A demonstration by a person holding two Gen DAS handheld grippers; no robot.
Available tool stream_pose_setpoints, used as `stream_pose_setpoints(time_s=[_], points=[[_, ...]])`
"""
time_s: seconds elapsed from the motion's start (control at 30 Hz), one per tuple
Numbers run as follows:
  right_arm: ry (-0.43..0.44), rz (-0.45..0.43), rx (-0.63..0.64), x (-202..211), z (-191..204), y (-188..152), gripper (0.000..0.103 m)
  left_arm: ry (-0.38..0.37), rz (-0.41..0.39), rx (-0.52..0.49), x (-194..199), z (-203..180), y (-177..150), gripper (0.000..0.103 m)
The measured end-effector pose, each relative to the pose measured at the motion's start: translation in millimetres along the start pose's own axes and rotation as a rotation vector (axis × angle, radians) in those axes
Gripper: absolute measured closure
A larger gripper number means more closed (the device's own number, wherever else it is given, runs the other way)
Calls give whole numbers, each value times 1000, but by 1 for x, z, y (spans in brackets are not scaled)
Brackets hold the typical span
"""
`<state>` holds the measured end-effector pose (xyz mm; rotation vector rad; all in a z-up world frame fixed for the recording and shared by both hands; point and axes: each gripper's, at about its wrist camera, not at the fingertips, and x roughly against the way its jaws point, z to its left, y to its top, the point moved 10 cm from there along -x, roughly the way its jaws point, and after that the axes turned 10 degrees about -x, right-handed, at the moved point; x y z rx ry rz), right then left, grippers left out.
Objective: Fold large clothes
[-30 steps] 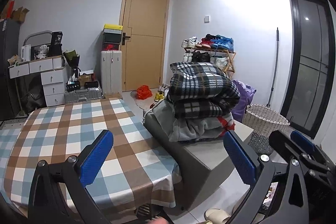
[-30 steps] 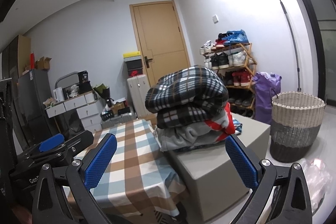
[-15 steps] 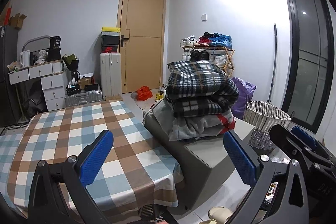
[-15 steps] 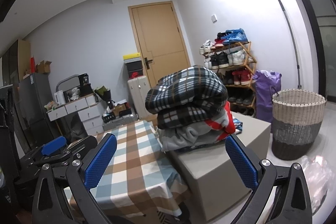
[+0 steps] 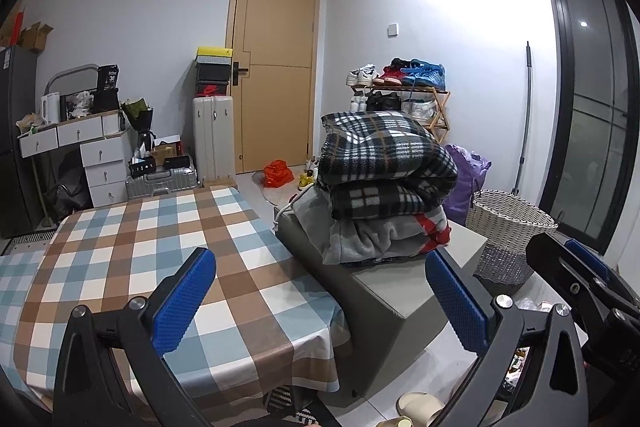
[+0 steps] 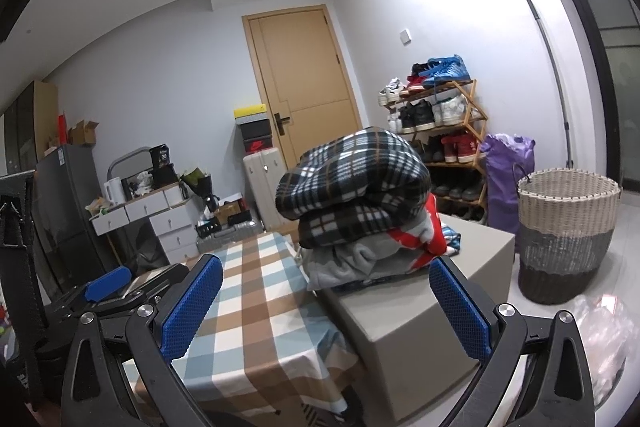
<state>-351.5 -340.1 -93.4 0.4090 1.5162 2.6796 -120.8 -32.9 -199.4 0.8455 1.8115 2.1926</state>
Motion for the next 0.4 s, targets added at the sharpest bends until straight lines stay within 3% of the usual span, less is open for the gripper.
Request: stream_pose_setpoints(time_s=[0.4], points=[[-1,3,-6,1,-1,0,0,-19,-2,2,-1,-1,1,1]])
